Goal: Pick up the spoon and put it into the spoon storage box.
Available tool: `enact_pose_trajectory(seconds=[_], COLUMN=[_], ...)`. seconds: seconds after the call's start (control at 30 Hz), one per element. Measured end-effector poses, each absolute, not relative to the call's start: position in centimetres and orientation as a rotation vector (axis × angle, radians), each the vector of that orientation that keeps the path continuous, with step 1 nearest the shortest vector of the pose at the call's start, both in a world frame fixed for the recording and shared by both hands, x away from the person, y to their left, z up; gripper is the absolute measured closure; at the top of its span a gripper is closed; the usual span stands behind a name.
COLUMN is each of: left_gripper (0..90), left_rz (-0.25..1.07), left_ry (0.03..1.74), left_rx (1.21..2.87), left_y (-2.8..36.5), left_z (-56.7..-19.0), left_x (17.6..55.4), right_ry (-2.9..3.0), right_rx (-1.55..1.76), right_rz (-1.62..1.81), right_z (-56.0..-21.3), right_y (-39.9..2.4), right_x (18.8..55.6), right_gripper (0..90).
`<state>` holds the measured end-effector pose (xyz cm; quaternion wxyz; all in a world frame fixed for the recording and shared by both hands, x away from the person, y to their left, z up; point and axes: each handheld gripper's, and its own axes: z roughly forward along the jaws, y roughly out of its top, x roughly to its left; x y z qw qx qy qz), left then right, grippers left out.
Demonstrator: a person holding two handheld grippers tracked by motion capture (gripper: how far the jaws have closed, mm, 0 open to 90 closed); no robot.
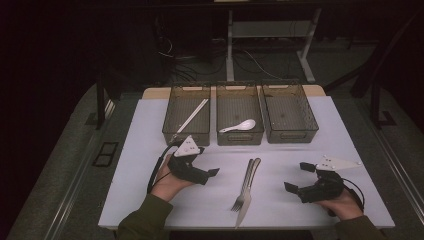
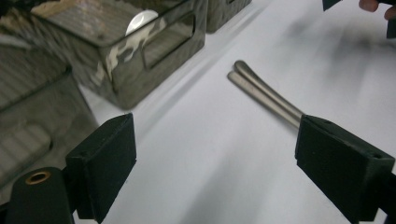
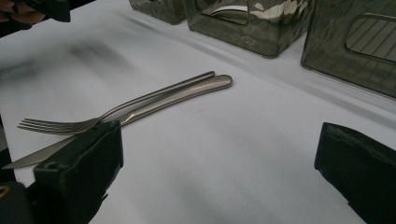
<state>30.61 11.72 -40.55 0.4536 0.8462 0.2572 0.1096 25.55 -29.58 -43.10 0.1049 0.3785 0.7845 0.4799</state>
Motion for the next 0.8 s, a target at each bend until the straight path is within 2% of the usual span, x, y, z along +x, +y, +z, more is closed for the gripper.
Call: enact_pose_trajectory(seconds=[0.37, 0.43, 0.5, 0.8], left_gripper=[9.7, 9.7, 9.7, 9.7], left_rz=[0.268, 0.265, 0.258, 0.256], left_ry=[0.67, 0.675, 0.682, 0.702], left_rx=[2.084, 2.084, 2.083, 2.064], left_y=[14.2, 14.6, 14.9, 16.1], left_z=[-41.7, -41.9, -42.1, -42.3], left_x=[28.5, 28.2, 27.8, 26.9], right_ry=[2.37, 2.378, 2.393, 2.463], right_rx=[1.095, 1.08, 1.069, 1.024], right_rz=[1.417, 1.43, 1.435, 1.461], right_z=[-42.7, -42.5, -42.4, -42.3], right_y=[-29.5, -29.4, -29.2, -28.4], right_x=[25.3, 25.1, 25.0, 24.8], right_gripper=[7.6, 14.8, 16.9, 41.8])
